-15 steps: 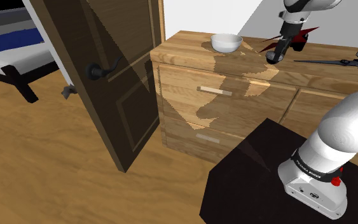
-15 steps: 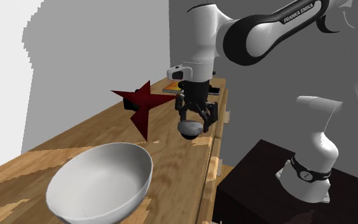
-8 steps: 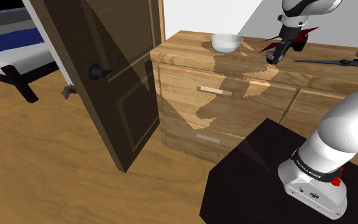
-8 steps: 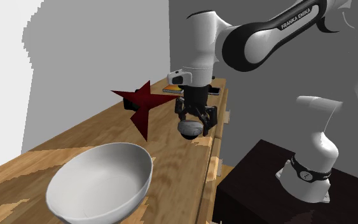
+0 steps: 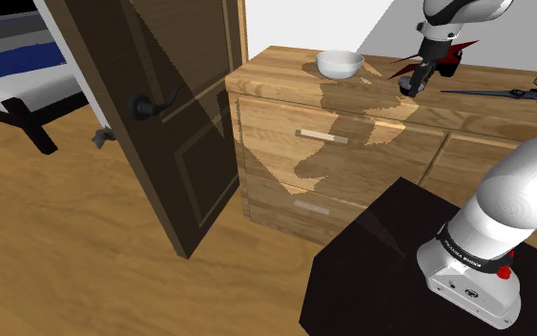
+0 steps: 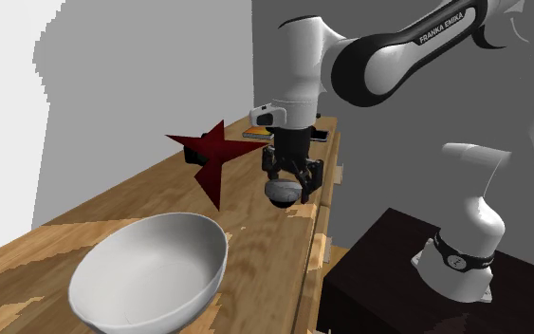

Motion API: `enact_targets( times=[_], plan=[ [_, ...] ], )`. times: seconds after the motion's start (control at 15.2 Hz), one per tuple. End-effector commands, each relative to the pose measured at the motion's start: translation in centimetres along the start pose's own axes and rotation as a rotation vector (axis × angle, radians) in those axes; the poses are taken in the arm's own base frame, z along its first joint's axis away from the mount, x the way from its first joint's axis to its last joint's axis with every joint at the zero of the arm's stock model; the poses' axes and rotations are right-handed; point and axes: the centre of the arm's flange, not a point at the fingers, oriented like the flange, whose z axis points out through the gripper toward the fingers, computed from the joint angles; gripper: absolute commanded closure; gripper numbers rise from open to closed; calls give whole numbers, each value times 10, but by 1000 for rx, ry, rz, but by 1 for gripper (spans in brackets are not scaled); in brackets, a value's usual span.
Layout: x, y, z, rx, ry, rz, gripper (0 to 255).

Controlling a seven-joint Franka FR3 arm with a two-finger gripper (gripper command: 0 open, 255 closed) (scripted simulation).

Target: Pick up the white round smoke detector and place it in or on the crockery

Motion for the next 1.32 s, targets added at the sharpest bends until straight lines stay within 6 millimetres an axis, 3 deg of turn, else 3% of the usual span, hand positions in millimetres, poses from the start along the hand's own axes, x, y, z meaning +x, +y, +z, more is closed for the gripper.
enact_targets(
  times=[0.0,0.2,1.25],
  plan=[
    [0,0,0,0,0,0,255],
    [0,0,0,0,0,0,255],
    [0,1,-84,0,0,0,255]
  ],
)
